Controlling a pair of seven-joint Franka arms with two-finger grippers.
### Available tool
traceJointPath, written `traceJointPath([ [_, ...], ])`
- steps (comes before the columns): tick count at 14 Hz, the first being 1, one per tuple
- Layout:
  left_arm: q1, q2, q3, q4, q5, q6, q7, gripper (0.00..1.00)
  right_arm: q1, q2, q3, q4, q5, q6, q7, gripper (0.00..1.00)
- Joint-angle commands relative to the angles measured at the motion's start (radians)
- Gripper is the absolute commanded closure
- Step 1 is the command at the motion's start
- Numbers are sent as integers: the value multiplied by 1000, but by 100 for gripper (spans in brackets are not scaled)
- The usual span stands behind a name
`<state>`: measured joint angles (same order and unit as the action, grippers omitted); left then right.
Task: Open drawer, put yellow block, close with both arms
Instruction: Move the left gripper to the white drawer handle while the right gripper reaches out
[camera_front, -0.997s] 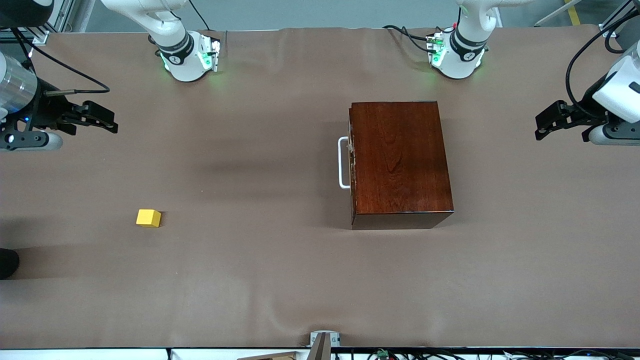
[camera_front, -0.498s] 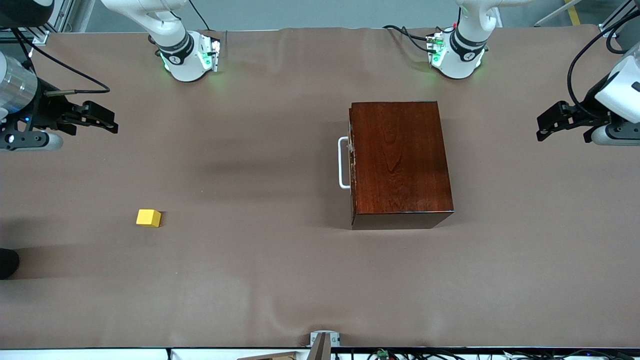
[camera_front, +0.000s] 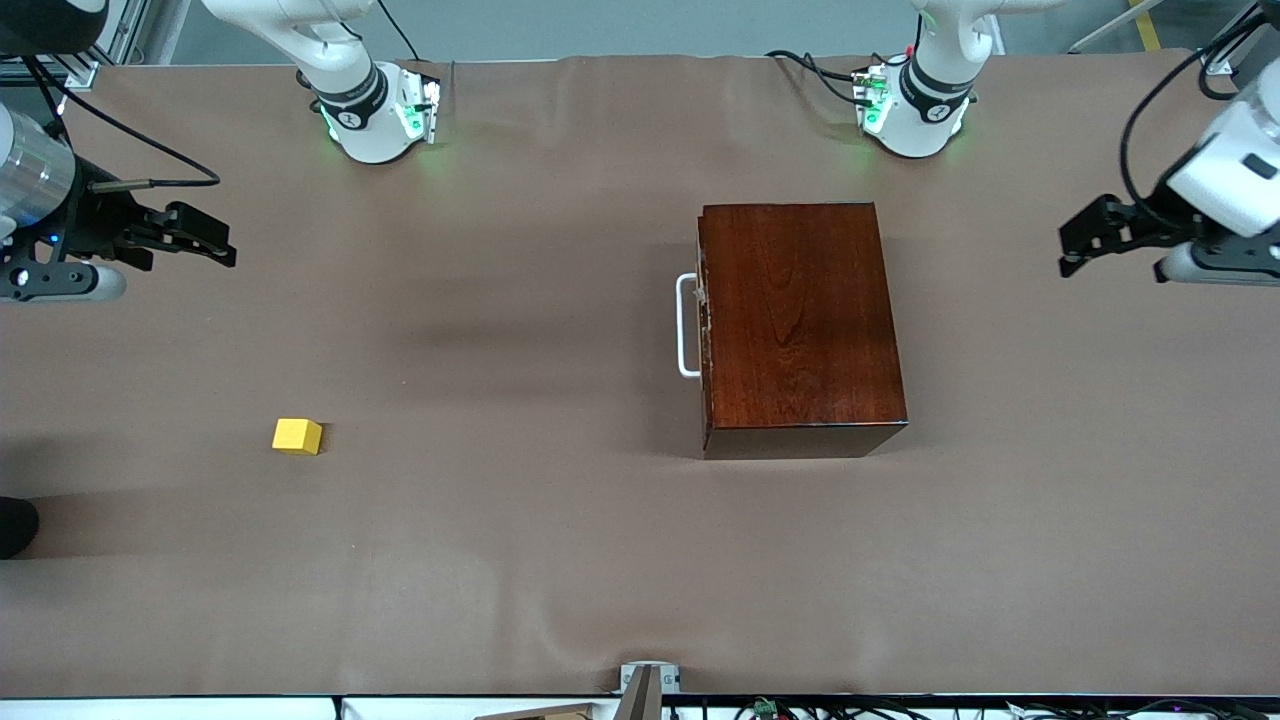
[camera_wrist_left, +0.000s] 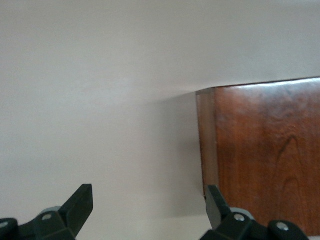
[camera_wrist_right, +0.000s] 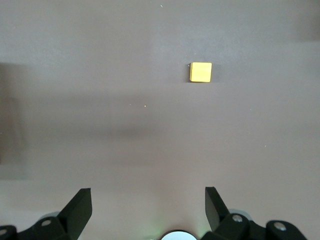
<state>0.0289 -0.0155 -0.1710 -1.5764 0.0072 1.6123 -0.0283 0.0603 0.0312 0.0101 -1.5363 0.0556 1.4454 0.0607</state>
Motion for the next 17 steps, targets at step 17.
traceJointPath([
  [17,-374,400,-472,306,127,-37,-849,0,10,1,-5,-1,0,10,8,0],
])
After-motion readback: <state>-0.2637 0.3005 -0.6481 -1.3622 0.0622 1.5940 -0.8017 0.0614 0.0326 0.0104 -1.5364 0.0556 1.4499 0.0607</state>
